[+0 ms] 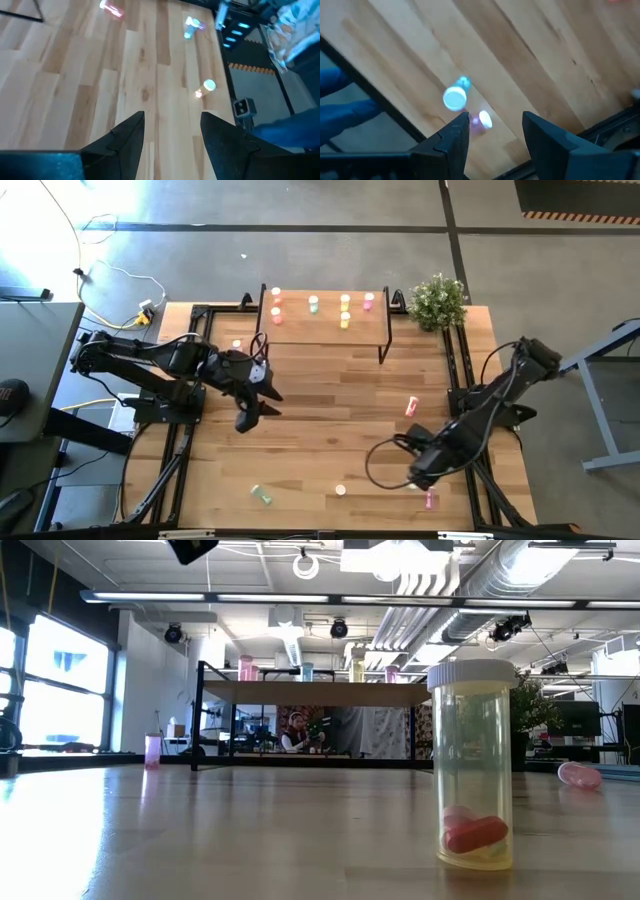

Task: Pick and place medicine bottles onto shelf by color
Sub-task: Put the right blue pill bottle on the shelf aligned with the other blue pill bottle

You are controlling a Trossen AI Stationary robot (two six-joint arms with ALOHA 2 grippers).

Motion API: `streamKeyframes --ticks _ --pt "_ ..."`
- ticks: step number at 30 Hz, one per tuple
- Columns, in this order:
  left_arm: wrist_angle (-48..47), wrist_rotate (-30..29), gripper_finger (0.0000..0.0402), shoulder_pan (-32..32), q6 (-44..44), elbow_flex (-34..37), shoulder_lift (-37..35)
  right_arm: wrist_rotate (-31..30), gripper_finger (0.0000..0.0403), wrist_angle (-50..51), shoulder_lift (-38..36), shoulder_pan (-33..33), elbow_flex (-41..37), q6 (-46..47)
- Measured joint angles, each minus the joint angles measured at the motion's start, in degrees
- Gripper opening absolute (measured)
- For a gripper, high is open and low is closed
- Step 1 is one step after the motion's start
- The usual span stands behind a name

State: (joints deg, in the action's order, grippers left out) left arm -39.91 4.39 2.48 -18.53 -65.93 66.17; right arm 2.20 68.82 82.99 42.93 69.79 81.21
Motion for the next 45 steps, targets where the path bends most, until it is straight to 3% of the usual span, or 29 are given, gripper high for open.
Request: streamKeyframes --ticks 8,19,45 --pt "0.4 -3.4 0.0184 0.0 -5.3 0.0 0.0 0.0 0.0174 -7.7 -4.2 3.9 -6.1 -0.1" --pt "0.4 -4.3 0.0184 0.0 -8.5 0.0 0.0 -5.0 0.0174 -14.5 2.1 6.0 -6.1 -2.1" --pt "0.4 -6.6 0.0184 0.0 -11.5 0.0 0.0 -2.6 0.0173 -19.3 13.4 6.0 -6.1 -0.7"
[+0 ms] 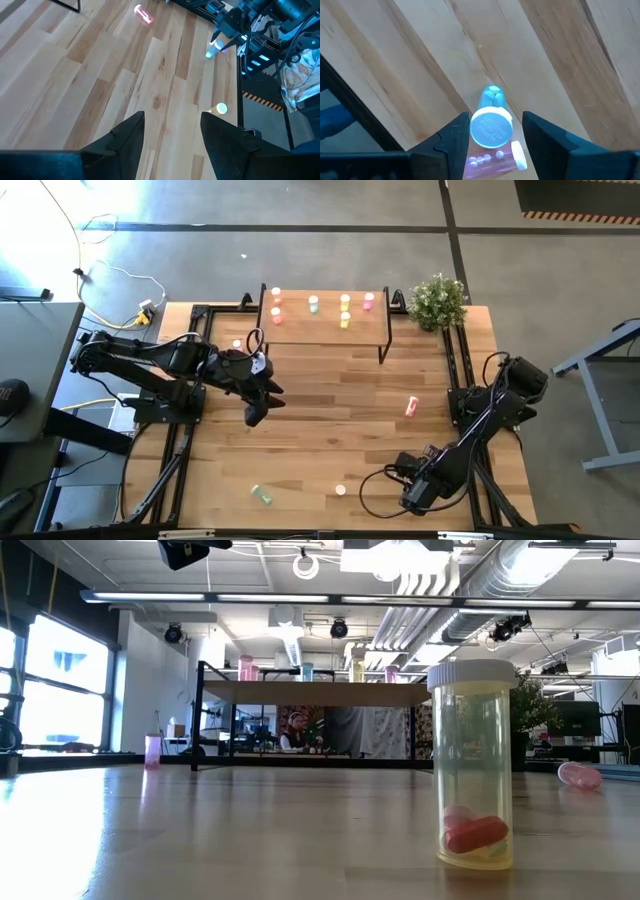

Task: Pick and place medicine bottles onto shelf by color
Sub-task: Put the right blue pill bottle on the shelf aligned with the other blue pill bottle

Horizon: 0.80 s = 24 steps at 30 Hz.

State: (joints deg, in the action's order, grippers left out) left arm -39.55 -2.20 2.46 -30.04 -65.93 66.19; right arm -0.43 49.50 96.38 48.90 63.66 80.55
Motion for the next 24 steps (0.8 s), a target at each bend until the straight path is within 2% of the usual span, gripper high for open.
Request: streamKeyframes --ticks 12,19,24 --pt "0.0 0.0 0.0184 0.0 0.2 0.0 0.0 0.9 0.0097 -0.7 0.4 0.0 0.0 0.0" --pt "0.0 -0.2 0.0184 -0.6 0.2 0.0 0.0 3.6 0.0104 -2.6 -0.1 -1.1 0.0 0.4" --pt "-0.2 -0.2 0.0184 -2.6 1.6 0.0 -0.7 3.7 0.0101 -7.8 -1.5 -4.5 0.0 0.4"
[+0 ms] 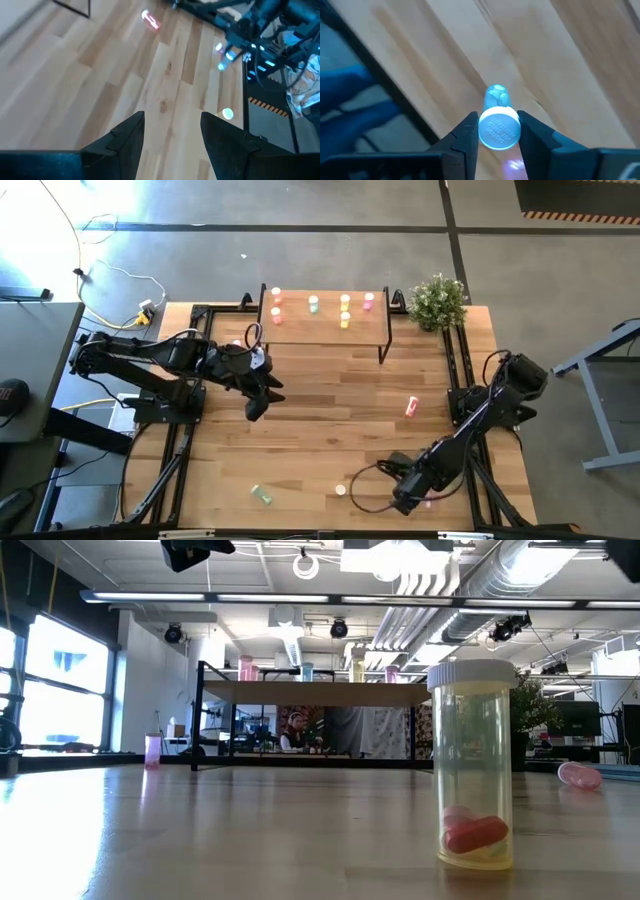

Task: Pick and place medicine bottles onto shelf by color
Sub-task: Put the right blue pill bottle on the shelf aligned with the other blue pill bottle

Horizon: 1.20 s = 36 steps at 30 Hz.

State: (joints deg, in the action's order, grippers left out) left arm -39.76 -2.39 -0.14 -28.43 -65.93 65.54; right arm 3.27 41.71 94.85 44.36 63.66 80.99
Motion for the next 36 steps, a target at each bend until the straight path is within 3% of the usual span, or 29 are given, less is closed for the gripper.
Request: streamKeyframes --ticks 5,17,25,36 --pt "-1.3 0.0 0.0184 -3.6 4.8 0.0 -1.2 -1.2 0.0100 -6.7 -0.6 -5.2 1.1 -0.4" --pt "-9.9 0.4 0.0184 -13.1 16.7 0.0 -4.2 -8.8 0.0099 -6.7 -0.6 -21.5 12.8 -12.9" --pt "-13.5 0.6 0.0184 -17.1 20.0 0.0 -4.6 -9.1 0.0099 -6.7 -0.6 -32.6 20.6 -27.4" --pt "-13.6 0.4 0.0184 -19.7 20.1 0.0 -4.5 -8.8 0.0099 1.1 -0.6 -49.2 33.2 -54.3"
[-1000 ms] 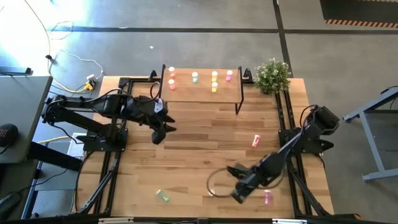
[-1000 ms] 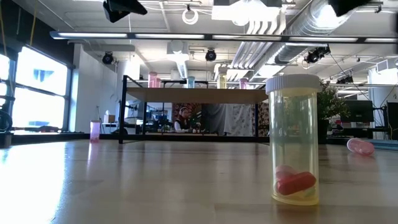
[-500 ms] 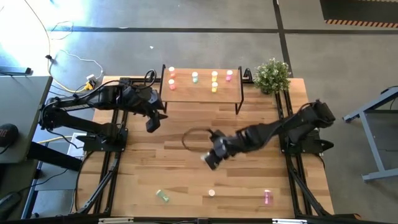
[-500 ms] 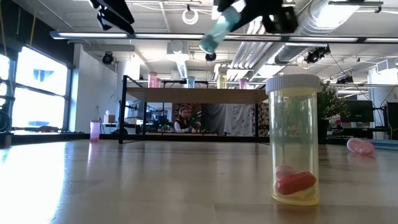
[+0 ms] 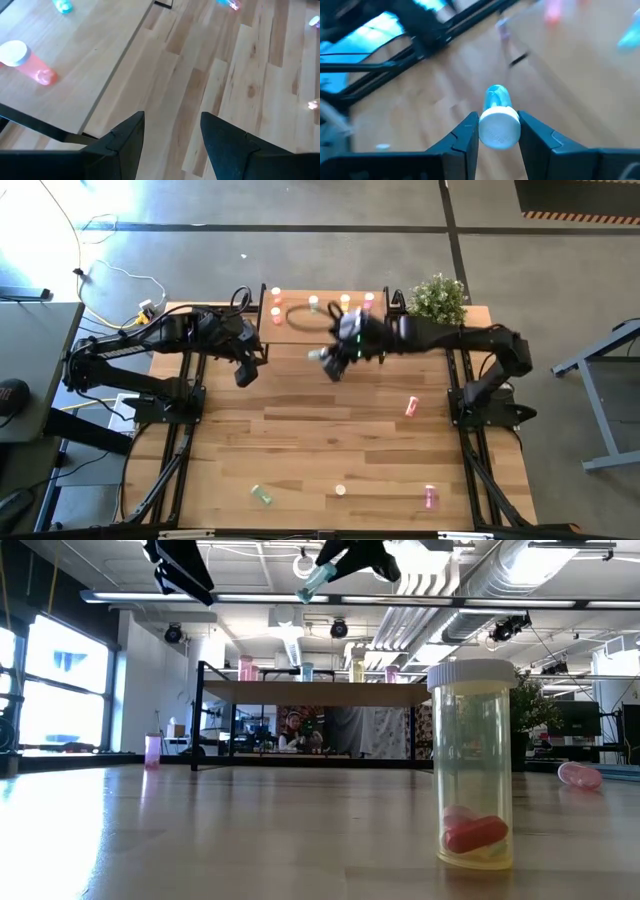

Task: Pick and place medicine bottles onto shelf by color
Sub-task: Put the right blue pill bottle on the shelf aligned with the other blue pill bottle

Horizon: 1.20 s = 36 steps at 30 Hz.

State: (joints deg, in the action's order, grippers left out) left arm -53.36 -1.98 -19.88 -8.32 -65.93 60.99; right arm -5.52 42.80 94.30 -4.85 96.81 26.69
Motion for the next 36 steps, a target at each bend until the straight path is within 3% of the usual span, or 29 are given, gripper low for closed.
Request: streamKeyframes --ticks 8,16,25,30,36 --pt "0.1 -0.2 0.0184 -0.8 -2.1 0.0 0.0 1.3 0.0099 4.7 0.0 -11.1 8.6 -18.0" --pt "0.2 -0.2 0.0184 -0.8 -3.6 0.0 0.0 4.2 0.0099 4.4 0.3 -18.5 10.2 -26.4" --pt "0.4 -0.2 0.0184 -0.8 -3.7 0.0 0.0 5.2 0.0099 4.0 2.7 -20.7 12.4 -30.2" --pt "0.4 -0.2 0.0184 -0.8 -4.8 0.0 0.0 5.4 0.0099 6.0 7.9 -19.9 20.9 -32.9" --pt "0.4 -0.2 0.0184 -0.8 -5.0 0.0 0.0 5.6 0.0099 19.0 17.5 -19.3 34.6 -34.0"
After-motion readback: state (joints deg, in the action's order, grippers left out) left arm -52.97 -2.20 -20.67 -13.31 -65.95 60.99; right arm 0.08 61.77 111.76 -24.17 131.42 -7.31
